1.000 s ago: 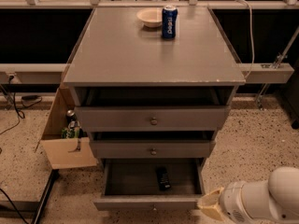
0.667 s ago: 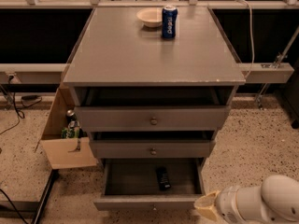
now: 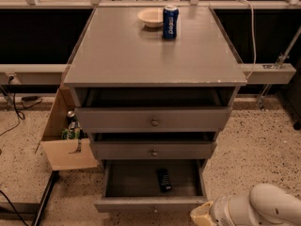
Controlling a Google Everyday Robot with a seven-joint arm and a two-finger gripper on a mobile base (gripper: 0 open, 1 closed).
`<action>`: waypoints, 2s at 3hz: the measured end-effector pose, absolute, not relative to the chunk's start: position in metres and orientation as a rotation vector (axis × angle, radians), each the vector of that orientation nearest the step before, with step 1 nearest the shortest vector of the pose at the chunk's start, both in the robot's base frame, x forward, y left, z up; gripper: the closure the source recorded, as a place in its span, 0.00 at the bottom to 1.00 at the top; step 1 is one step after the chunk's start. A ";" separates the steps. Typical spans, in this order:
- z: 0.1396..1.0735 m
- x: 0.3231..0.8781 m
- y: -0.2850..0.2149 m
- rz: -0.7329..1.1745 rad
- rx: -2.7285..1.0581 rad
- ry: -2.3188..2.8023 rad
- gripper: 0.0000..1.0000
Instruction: Close bottom drawer
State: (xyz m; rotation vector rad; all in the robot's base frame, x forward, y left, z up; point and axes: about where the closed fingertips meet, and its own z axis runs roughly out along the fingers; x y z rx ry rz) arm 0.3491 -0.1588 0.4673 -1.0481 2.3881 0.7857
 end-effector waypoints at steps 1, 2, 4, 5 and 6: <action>0.467 0.349 -0.159 0.786 -1.048 2.388 1.00; 0.427 0.325 -0.149 0.848 -0.980 2.386 1.00; 0.327 0.297 -0.121 0.950 -0.872 2.355 1.00; 0.282 0.303 -0.106 0.991 -0.783 2.316 1.00; 0.282 0.303 -0.106 0.988 -0.785 2.316 1.00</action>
Offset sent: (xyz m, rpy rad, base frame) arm -0.0447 0.0130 -0.0785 0.1042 0.0505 -0.0860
